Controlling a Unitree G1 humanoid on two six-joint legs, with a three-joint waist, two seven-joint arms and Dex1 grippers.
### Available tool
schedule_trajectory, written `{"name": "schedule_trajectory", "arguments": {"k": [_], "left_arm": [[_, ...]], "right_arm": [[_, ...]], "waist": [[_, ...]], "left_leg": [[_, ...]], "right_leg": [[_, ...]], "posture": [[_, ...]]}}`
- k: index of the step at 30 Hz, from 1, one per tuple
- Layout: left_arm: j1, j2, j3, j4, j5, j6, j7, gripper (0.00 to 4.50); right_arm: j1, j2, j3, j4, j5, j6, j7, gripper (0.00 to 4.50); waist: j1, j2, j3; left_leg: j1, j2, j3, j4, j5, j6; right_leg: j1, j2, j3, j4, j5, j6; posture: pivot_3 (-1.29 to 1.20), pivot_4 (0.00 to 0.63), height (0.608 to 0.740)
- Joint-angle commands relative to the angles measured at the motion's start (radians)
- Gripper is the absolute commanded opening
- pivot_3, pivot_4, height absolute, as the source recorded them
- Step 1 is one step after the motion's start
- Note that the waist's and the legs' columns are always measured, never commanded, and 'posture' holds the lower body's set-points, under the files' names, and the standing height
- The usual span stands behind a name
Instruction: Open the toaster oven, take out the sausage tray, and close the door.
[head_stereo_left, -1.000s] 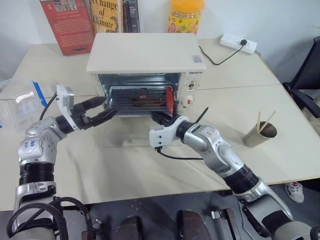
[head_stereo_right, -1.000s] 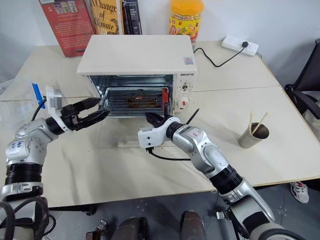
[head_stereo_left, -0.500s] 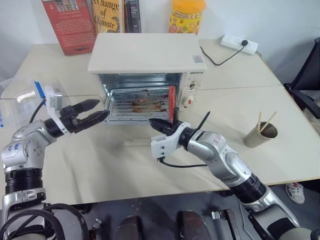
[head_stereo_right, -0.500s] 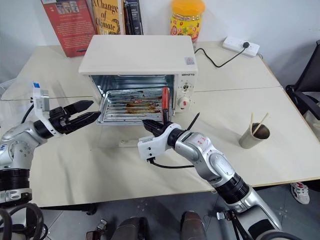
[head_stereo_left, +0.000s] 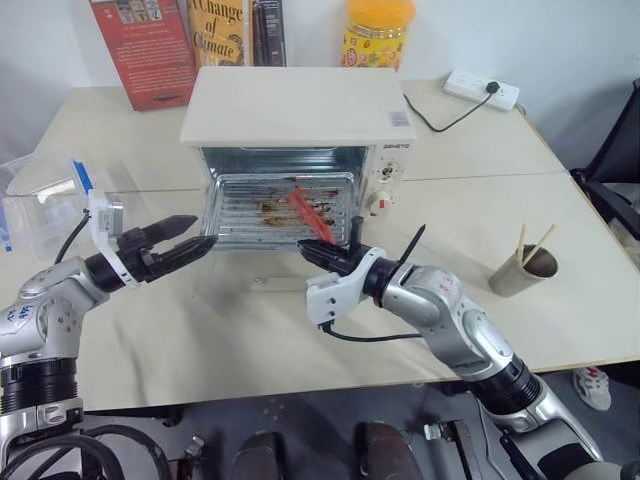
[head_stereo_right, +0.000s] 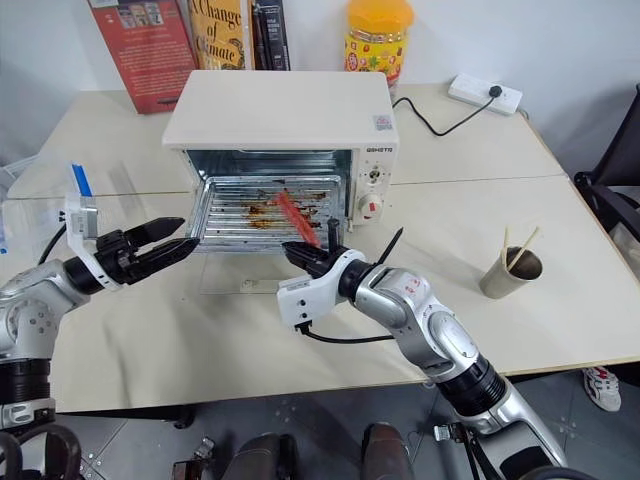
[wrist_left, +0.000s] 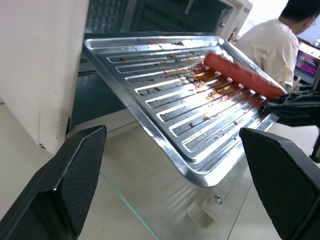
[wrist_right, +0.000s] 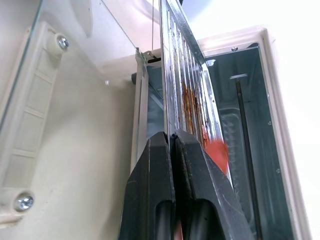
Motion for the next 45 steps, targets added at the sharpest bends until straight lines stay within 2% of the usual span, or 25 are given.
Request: {"name": "schedule_trajectory", "arguments": {"k": [1,7,13,20,28,31,43,45], "left_arm": [[0.020,0.000,0.028,-0.059,-0.033,0.014,0.018,4.50],[0.051,0.003,0.034,-0.094,-0.064,0.088,0.054,4.50],[0.031,-0.034,0.090,-0.138,-0.222,0.314,0.192,4.50],[0.003,-0.014,0.115,-0.130,-0.368,0.587,0.309,4.50],[-0.018,-0.056,0.206,-0.102,-0.537,0.777,0.462,4.50],[-0.016,-0.074,0.234,-0.100,-0.588,0.812,0.510,3.99],[0.073,-0.132,0.242,-0.175,-0.777,0.846,0.706,0.59],[0.090,-0.137,0.236,-0.182,-0.812,0.832,0.737,0.58]], "right_arm": [[0.007,0.010,-0.031,-0.075,0.040,-0.017,-0.001,0.01],[0.031,-0.005,-0.050,-0.110,0.086,-0.036,0.012,0.01],[0.057,-0.056,-0.071,-0.137,0.174,-0.125,0.034,0.01],[0.063,-0.117,-0.081,-0.108,0.257,-0.237,0.054,0.01],[0.052,-0.150,-0.093,-0.075,0.306,-0.302,0.066,0.01],[0.047,-0.153,-0.095,-0.065,0.322,-0.323,0.074,0.00],[0.035,-0.150,-0.102,-0.031,0.405,-0.355,0.128,0.00],[0.033,-0.148,-0.104,-0.027,0.409,-0.357,0.132,0.00]], "waist": [[0.002,0.000,0.000],[0.007,0.000,0.000],[0.024,0.000,0.000],[0.042,0.000,0.000],[0.045,0.000,0.000],[0.045,0.000,0.000],[0.045,-0.001,0.000],[0.045,-0.001,0.000]], "left_leg": [[0.000,0.000,0.000,0.000,0.000,0.000],[0.000,0.000,0.000,0.000,0.000,0.000],[0.000,0.000,0.000,0.001,0.000,0.000],[0.001,0.000,-0.001,0.003,0.000,0.000],[0.001,0.000,-0.001,0.003,0.000,0.000],[0.001,0.000,-0.001,0.003,0.000,0.000],[0.001,0.000,-0.001,0.003,0.000,0.000],[0.001,0.000,-0.001,0.003,0.000,0.000]], "right_leg": [[0.000,0.000,0.000,0.000,0.000,0.000],[0.000,0.000,0.000,0.000,0.000,0.000],[0.001,0.000,0.001,0.000,0.000,0.000],[0.002,0.000,0.001,0.000,0.000,0.000],[0.002,0.000,0.001,0.000,0.000,0.000],[0.003,0.000,0.001,0.000,0.000,0.000],[0.003,0.000,0.002,-0.001,0.000,0.000],[0.003,0.000,0.002,-0.001,0.000,0.000]], "posture": [[0.00,0.150,0.740],[0.00,0.150,0.740],[0.00,0.150,0.740],[0.00,0.150,0.740],[0.00,0.150,0.740],[0.00,0.150,0.740],[0.00,0.150,0.740],[0.00,0.150,0.740]]}}
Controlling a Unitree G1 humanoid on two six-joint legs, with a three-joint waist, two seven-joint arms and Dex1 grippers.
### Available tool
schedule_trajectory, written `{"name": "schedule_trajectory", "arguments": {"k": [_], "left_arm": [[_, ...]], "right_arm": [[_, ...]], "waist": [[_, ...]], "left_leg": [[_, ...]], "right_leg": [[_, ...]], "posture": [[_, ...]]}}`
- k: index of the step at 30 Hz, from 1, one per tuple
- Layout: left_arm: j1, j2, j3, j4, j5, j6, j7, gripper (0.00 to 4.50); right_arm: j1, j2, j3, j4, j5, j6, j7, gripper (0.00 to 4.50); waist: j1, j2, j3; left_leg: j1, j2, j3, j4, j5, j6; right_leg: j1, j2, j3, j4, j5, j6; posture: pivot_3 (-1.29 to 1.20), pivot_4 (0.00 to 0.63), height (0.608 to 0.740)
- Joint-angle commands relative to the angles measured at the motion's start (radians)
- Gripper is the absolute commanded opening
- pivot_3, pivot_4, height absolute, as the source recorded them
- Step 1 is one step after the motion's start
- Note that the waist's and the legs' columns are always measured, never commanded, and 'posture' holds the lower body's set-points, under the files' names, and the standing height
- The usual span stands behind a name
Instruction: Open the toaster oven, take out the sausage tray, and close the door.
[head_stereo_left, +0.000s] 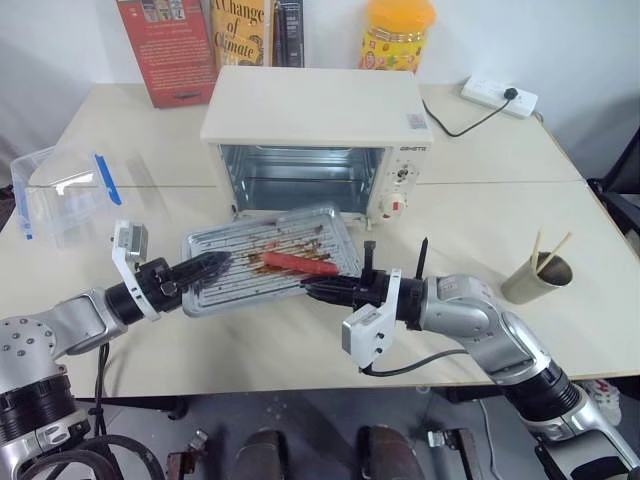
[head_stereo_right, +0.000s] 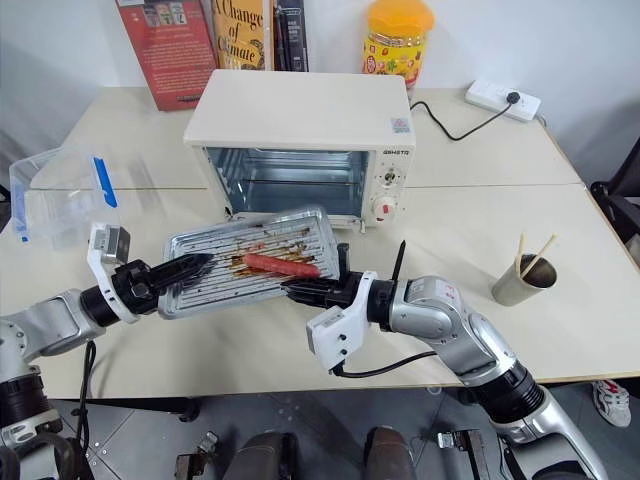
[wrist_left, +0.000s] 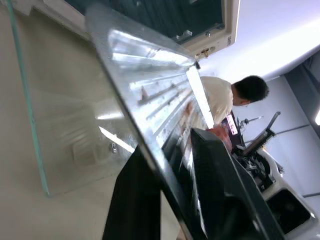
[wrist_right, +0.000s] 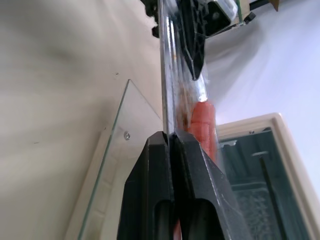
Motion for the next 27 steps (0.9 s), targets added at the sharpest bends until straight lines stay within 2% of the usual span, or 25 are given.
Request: {"name": "schedule_trajectory", "arguments": {"k": [1,10,11,16,23,27], "left_arm": [[0.032,-0.013,-0.007,-0.045,-0.076,-0.019,0.055,0.58],[0.096,-0.039,-0.058,-0.079,-0.174,-0.121,0.130,0.58],[0.101,-0.043,-0.064,-0.080,-0.183,-0.133,0.134,0.58],[0.117,-0.048,-0.094,-0.085,-0.222,-0.182,0.149,0.58],[0.124,-0.050,-0.115,-0.085,-0.235,-0.246,0.144,0.58],[0.137,-0.046,-0.129,-0.093,-0.239,-0.261,0.136,0.58]], "right_arm": [[-0.029,0.012,-0.035,-0.027,0.044,-0.030,-0.014,0.00],[-0.038,0.009,-0.026,-0.016,0.036,-0.048,0.007,0.00],[-0.037,0.002,-0.022,-0.020,0.029,-0.047,0.015,0.55],[-0.030,-0.007,-0.015,-0.035,0.044,-0.048,0.043,2.00],[-0.008,-0.033,-0.011,-0.061,0.115,-0.081,0.090,4.39],[0.002,-0.031,-0.031,-0.076,0.147,-0.025,0.103,4.50]], "waist": [[0.000,0.000,0.000],[0.001,0.000,0.000],[0.001,0.000,0.000],[0.002,0.000,0.000],[0.003,0.000,0.000],[0.003,0.000,0.000]], "left_leg": [[0.000,0.000,0.000,0.000,0.000,0.000],[0.000,0.000,0.000,0.000,0.000,0.000],[0.000,0.000,0.000,0.000,0.000,0.000],[0.000,0.000,0.000,0.000,0.000,0.000],[0.000,0.000,0.000,0.000,0.000,0.000],[0.000,0.000,0.001,0.000,0.000,0.000]], "right_leg": [[0.000,0.000,0.000,0.000,0.000,0.000],[0.001,0.000,0.000,0.000,0.000,0.000],[0.001,0.000,0.000,0.000,0.000,0.000],[0.001,0.000,0.000,-0.001,0.000,0.000],[0.001,0.000,0.000,-0.001,0.000,0.000],[0.001,0.000,0.000,-0.001,0.000,0.000]], "posture": [[0.00,0.150,0.740],[0.00,0.150,0.740],[0.00,0.150,0.740],[0.00,0.150,0.740],[0.00,0.150,0.740],[0.00,0.150,0.740]]}}
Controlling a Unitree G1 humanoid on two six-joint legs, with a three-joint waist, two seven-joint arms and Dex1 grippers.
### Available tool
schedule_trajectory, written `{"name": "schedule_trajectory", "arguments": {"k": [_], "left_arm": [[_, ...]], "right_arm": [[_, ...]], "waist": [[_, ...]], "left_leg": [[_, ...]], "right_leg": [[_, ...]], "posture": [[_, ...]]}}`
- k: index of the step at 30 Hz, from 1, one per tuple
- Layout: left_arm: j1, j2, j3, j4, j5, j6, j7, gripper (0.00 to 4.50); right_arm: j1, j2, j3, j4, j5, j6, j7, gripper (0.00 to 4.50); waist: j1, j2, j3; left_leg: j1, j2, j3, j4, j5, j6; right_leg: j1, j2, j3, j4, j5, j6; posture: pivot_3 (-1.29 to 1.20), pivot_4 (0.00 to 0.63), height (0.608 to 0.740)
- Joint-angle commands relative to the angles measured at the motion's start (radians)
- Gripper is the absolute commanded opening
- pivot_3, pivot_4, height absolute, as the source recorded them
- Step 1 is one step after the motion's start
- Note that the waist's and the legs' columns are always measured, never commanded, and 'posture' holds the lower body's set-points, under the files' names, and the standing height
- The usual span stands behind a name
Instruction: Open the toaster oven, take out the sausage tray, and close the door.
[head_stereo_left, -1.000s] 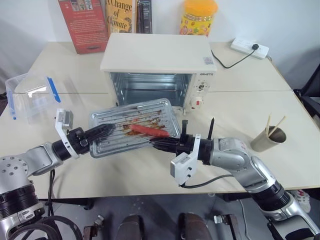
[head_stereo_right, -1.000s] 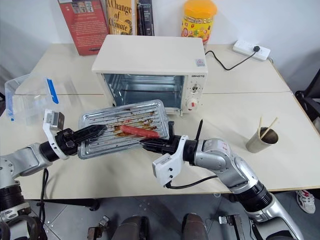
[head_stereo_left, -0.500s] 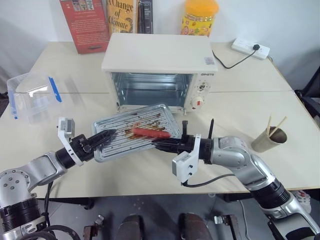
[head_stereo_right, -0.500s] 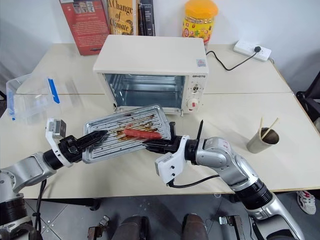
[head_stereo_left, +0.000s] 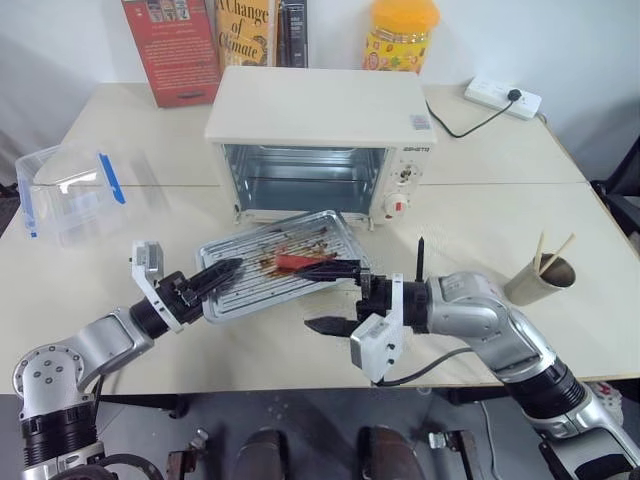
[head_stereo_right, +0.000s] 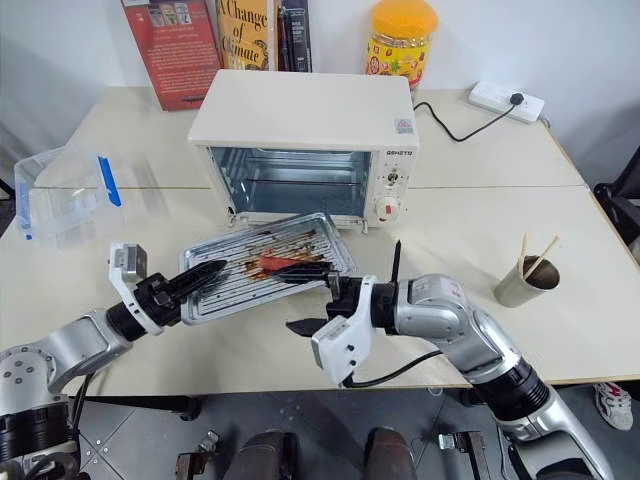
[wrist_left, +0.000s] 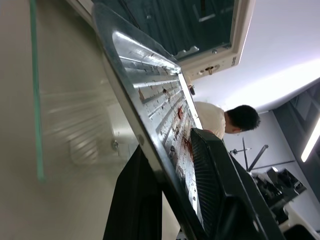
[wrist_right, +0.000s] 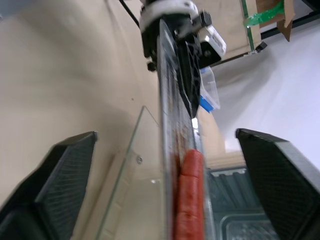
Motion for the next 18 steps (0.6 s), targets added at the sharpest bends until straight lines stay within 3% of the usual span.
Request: {"name": "schedule_trajectory", "arguments": {"k": [1,9,12,18], "left_arm": [[0.020,0.011,-0.007,-0.050,-0.041,-0.017,-0.020,0.58],[0.107,0.047,0.020,-0.100,-0.118,-0.057,0.010,0.58],[0.167,0.079,0.050,-0.129,-0.160,-0.083,0.030,0.58],[0.278,0.097,0.116,-0.193,-0.247,-0.175,0.089,0.58]], "right_arm": [[0.010,-0.012,-0.034,-0.061,0.063,0.051,0.019,4.50],[0.082,-0.125,-0.113,-0.191,0.305,0.333,0.156,4.50],[0.143,-0.200,-0.153,-0.229,0.390,0.366,0.226,3.90],[0.173,-0.253,-0.197,-0.096,0.369,0.327,0.267,1.89]], "waist": [[0.000,0.000,0.000],[0.002,0.000,0.000],[0.003,0.000,0.000],[0.003,0.000,0.000]], "left_leg": [[0.000,0.000,0.000,0.000,0.000,0.000],[0.000,0.000,0.000,0.000,0.000,0.000],[0.000,0.000,0.000,-0.001,0.000,0.001],[0.001,0.000,0.001,-0.001,-0.001,0.001]], "right_leg": [[0.000,0.000,0.000,0.000,0.000,0.000],[0.001,0.000,0.000,-0.001,0.000,0.000],[0.001,0.000,0.000,-0.002,0.000,0.000],[0.002,0.000,0.001,-0.004,0.000,-0.001]], "posture": [[0.00,0.150,0.740],[0.00,0.150,0.740],[0.00,0.150,0.740],[0.00,0.150,0.740]]}}
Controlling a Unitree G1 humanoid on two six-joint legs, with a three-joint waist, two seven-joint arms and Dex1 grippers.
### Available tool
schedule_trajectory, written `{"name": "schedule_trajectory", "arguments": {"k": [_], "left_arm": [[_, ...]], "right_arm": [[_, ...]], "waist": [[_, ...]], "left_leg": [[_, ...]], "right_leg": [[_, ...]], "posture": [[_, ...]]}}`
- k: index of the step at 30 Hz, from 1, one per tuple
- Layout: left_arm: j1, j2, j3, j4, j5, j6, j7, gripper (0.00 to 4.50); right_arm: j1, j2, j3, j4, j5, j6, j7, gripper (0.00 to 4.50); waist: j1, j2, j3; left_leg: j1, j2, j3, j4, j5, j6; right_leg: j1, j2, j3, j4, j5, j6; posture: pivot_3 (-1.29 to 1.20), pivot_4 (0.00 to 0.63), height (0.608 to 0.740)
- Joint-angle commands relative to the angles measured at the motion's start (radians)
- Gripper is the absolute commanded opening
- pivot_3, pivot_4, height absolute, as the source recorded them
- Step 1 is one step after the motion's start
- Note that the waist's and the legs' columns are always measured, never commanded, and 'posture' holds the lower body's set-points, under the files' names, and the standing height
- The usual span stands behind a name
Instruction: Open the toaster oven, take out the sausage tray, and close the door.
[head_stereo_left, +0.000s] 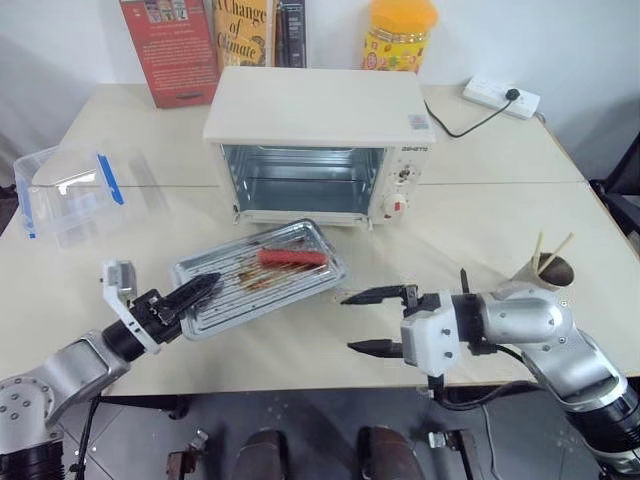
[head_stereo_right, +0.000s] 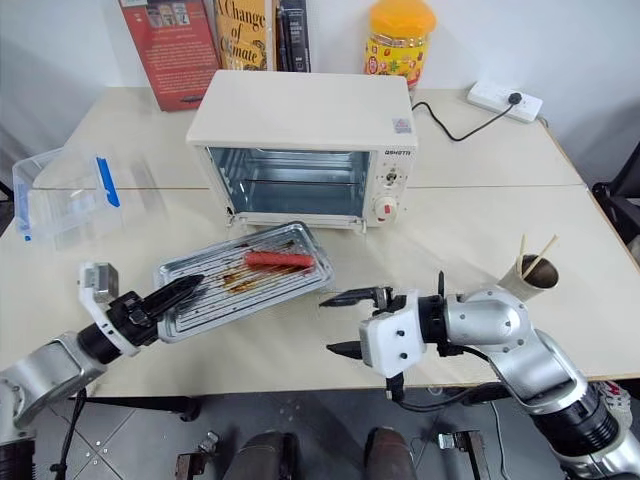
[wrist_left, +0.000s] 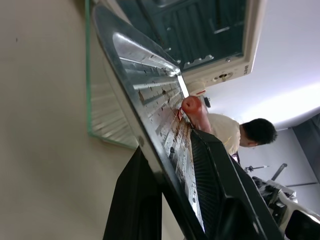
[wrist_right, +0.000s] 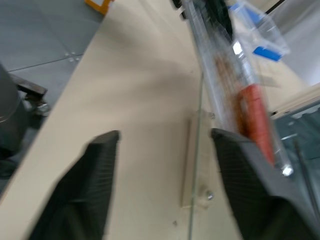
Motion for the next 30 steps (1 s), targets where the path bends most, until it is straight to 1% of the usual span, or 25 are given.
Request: {"name": "schedule_trajectory", "arguments": {"k": [1,5,6,11,14,19,24,30], "left_arm": [[0.060,0.008,0.059,-0.070,-0.075,-0.063,0.026,0.58],[0.143,-0.005,0.071,-0.125,-0.075,-0.105,0.011,0.58],[0.158,-0.011,0.077,-0.139,-0.072,-0.121,0.008,0.58],[0.226,-0.039,0.092,-0.207,-0.026,-0.189,-0.024,0.58],[0.262,-0.062,0.096,-0.242,0.003,-0.229,-0.046,0.58],[0.325,-0.112,0.119,-0.305,0.059,-0.307,-0.077,0.58],[0.383,-0.146,0.141,-0.340,0.052,-0.364,-0.075,0.58],[0.436,-0.209,0.155,-0.352,0.049,-0.439,-0.062,0.58]], "right_arm": [[-0.007,-0.016,-0.037,0.100,-0.024,-0.054,0.010,1.53],[-0.053,0.012,-0.021,0.268,-0.079,-0.147,0.002,0.16],[-0.067,0.017,-0.015,0.308,-0.098,-0.178,0.001,0.01],[-0.136,0.064,0.005,0.465,-0.154,-0.273,-0.020,0.00],[-0.157,0.091,0.013,0.501,-0.157,-0.288,-0.015,0.00],[-0.158,0.107,0.022,0.533,-0.158,-0.285,-0.003,0.00],[-0.163,0.108,0.030,0.589,-0.169,-0.282,0.004,0.00],[-0.208,0.120,0.050,0.682,-0.203,-0.308,0.010,0.00]], "waist": [[0.000,0.000,0.000],[-0.001,0.000,0.000],[-0.001,0.000,0.000],[-0.001,0.000,0.000],[-0.001,0.000,0.000],[-0.001,0.000,0.000],[0.000,0.000,0.000],[-0.001,0.000,0.000]], "left_leg": [[0.001,0.000,0.000,0.000,0.000,0.000],[0.001,0.000,0.001,0.000,0.000,0.000],[0.001,0.000,0.002,0.000,0.000,0.000],[0.001,0.000,0.002,0.000,0.000,0.000],[0.001,0.000,0.002,0.000,0.000,0.000],[0.000,0.000,0.003,0.000,0.000,0.000],[0.000,0.000,0.003,0.000,0.000,0.000],[0.000,0.000,0.003,0.000,0.000,0.000]], "right_leg": [[0.000,0.000,0.000,0.000,0.000,0.000],[0.000,0.000,0.000,-0.001,0.000,0.000],[0.001,0.000,0.000,-0.001,0.000,0.000],[0.001,0.000,0.000,-0.002,0.000,0.000],[0.001,0.000,0.000,-0.002,0.000,0.000],[0.001,0.000,0.000,-0.002,0.000,0.000],[0.001,0.000,0.000,-0.003,0.000,-0.001],[0.001,0.000,0.000,-0.004,-0.001,-0.001]], "posture": [[0.00,0.150,0.740],[0.00,0.150,0.740],[0.00,0.150,0.740],[0.00,0.150,0.740],[0.00,0.150,0.740],[0.00,0.150,0.740],[0.00,0.150,0.740],[0.00,0.150,0.740]]}}
